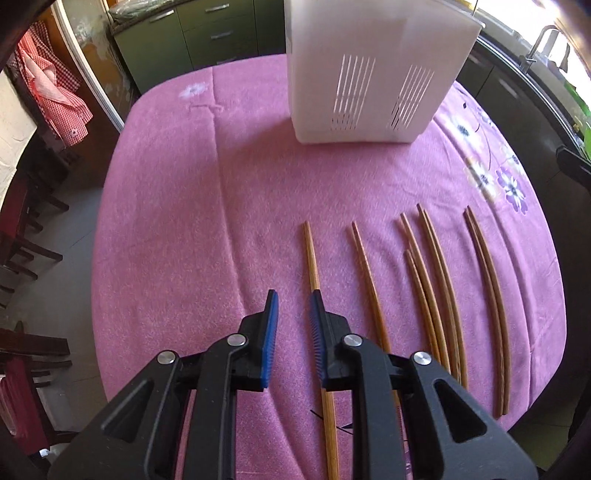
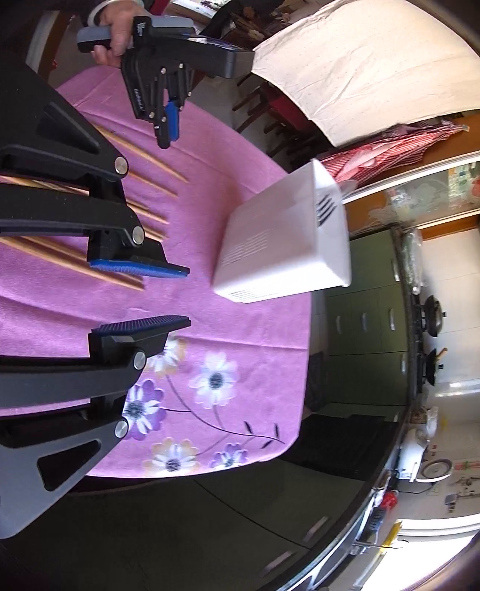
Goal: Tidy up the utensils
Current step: 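Grasp a wooden chopstick with the left gripper while the right gripper grasps another chopstick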
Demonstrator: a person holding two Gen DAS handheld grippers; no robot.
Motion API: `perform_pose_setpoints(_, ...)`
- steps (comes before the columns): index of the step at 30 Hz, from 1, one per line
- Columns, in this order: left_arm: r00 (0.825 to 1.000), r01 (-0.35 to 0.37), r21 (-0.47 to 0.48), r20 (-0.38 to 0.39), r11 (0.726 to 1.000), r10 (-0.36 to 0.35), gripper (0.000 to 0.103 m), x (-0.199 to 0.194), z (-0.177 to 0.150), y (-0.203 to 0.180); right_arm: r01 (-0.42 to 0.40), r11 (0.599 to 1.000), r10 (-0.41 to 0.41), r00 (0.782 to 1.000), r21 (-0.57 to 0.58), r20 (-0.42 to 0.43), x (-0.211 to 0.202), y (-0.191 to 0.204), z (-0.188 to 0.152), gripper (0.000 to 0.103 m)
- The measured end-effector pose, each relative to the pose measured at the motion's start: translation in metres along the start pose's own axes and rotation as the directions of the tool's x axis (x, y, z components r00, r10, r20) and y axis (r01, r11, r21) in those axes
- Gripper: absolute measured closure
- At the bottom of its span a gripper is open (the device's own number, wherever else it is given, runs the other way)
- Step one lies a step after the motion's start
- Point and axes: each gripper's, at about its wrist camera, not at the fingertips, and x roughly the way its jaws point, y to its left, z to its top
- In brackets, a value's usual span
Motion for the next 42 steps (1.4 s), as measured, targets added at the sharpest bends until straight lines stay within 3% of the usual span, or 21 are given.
perform_pose_setpoints(4,0.998,0.025,-0.015,-0.057,1.0,-0.026,0.085,0.014,-0.001,-0.002,-0.009,1.0,0.009,0.998,0.0,-0.059,0.014,-0.003,-0.019,0.081)
perform_pose_setpoints(13,0.993,0.032,-0.008,-0.115,0.999,-0.033,0.085,0.02,-0.005,-0.015,-0.013,1.0,0.013,0.997,-0.006,-0.075,0.016,-0.002,-0.022,0.078)
perform_pose_setpoints(15,0.992,0.037,-0.009,-0.118,0.999,-0.038,0.096,0.02,-0.006,-0.016,-0.013,1.0,0.013,0.996,-0.009,-0.085,0.016,-0.001,-0.025,0.078)
perform_pose_setpoints(19,0.992,0.068,-0.019,-0.107,0.998,-0.069,0.096,0.018,-0.009,-0.014,-0.033,0.999,0.03,0.991,-0.015,-0.127,0.021,0.004,-0.031,0.078)
perform_pose_setpoints(26,0.996,0.063,-0.018,0.067,0.998,-0.062,0.096,-0.03,-0.007,-0.004,-0.05,0.998,0.041,0.961,-0.023,-0.275,0.045,0.01,-0.046,0.078)
perform_pose_setpoints(33,0.96,0.016,0.001,0.281,1.0,-0.016,0.096,-0.082,-0.005,-0.006,-0.062,0.998,0.064,0.926,0.019,-0.371,0.07,0.013,-0.051,0.079)
perform_pose_setpoints(42,0.938,0.018,0.028,0.346,0.999,-0.027,0.096,-0.102,-0.017,-0.005,-0.009,1.0,0.008,0.896,0.001,-0.444,0.091,0.022,-0.053,0.084)
